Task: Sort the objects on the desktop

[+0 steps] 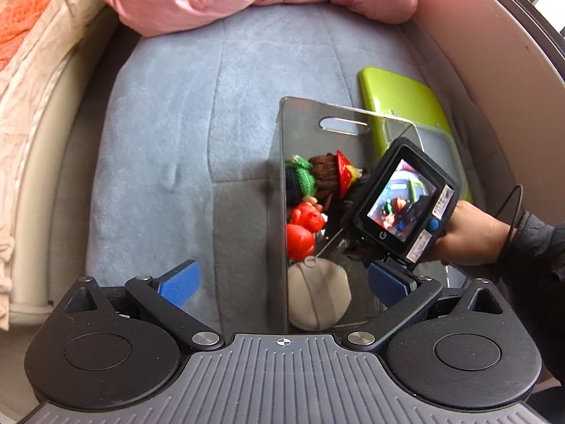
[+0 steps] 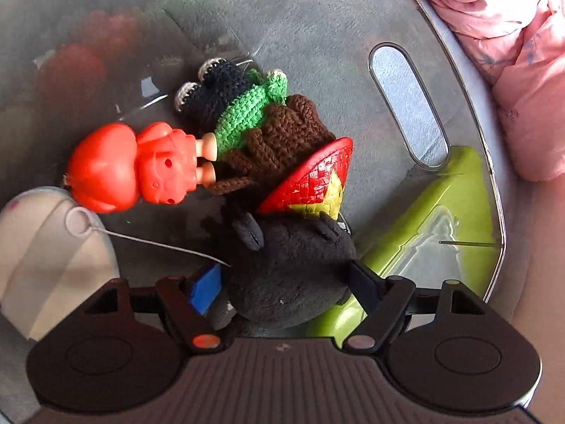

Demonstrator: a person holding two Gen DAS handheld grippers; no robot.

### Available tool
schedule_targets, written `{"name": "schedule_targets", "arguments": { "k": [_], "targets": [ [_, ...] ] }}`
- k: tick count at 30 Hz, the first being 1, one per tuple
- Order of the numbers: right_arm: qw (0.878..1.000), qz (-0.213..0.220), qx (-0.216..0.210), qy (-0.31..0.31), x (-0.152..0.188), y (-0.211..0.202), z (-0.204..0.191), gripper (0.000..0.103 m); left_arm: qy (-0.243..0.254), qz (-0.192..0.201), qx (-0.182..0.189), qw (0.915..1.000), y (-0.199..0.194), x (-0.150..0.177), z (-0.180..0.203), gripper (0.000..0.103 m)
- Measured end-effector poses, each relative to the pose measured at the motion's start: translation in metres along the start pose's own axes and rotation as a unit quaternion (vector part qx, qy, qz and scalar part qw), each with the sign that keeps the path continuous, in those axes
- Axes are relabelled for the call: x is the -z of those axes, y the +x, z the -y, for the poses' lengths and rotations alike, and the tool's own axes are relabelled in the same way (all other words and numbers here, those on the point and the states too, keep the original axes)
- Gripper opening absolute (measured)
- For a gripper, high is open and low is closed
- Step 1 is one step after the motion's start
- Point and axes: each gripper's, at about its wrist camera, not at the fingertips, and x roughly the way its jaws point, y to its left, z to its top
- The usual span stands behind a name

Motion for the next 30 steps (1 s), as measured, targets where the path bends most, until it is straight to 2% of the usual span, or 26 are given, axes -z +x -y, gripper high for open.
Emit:
{"name": "schedule_targets", "arguments": {
  "k": [6,15,16,18,20,22,26,30],
  "targets": [
    [1.0,0.008,-0.013,0.003,0.002,0.006,-0.001,0.067,0.003,-0.001,0.0,1.0,0.001,0.0,0.002,0.103],
    [0.997,0.017,-0.066,0.021,0.014,-0.028,0.014,0.066,-0.007,-0.001,0.0,1.0,0.003,-0.004,-0.005,0.103],
    [0.997,0.012,-0.075,0.019,0.015,-0.03,0.013,0.066,-0.023,-0.001,0.006,0.9997,0.003,-0.006,-0.012,0.103],
    [0.996,0.003,-0.092,0.014,0.024,-0.038,0.002,0.067,-0.092,0.013,0.009,0.9956,-0.001,-0.013,-0.042,0.103],
    [0.994,-0.007,-0.106,0.006,0.028,-0.042,-0.005,0.067,-0.161,0.034,-0.003,0.9863,-0.007,-0.018,-0.074,0.103],
    [0.993,-0.013,-0.114,-0.01,0.036,-0.047,-0.012,0.067,-0.227,0.062,-0.032,0.9714,-0.014,-0.02,-0.107,0.103],
    [0.99,-0.027,-0.128,-0.044,0.045,-0.048,-0.034,0.067,-0.254,0.048,-0.03,0.9655,-0.008,-0.017,-0.122,0.103],
    [0.991,-0.034,-0.12,-0.054,0.052,-0.042,-0.053,0.069,-0.277,0.031,-0.026,0.9601,0.0,-0.015,-0.134,0.103]
  ]
}}
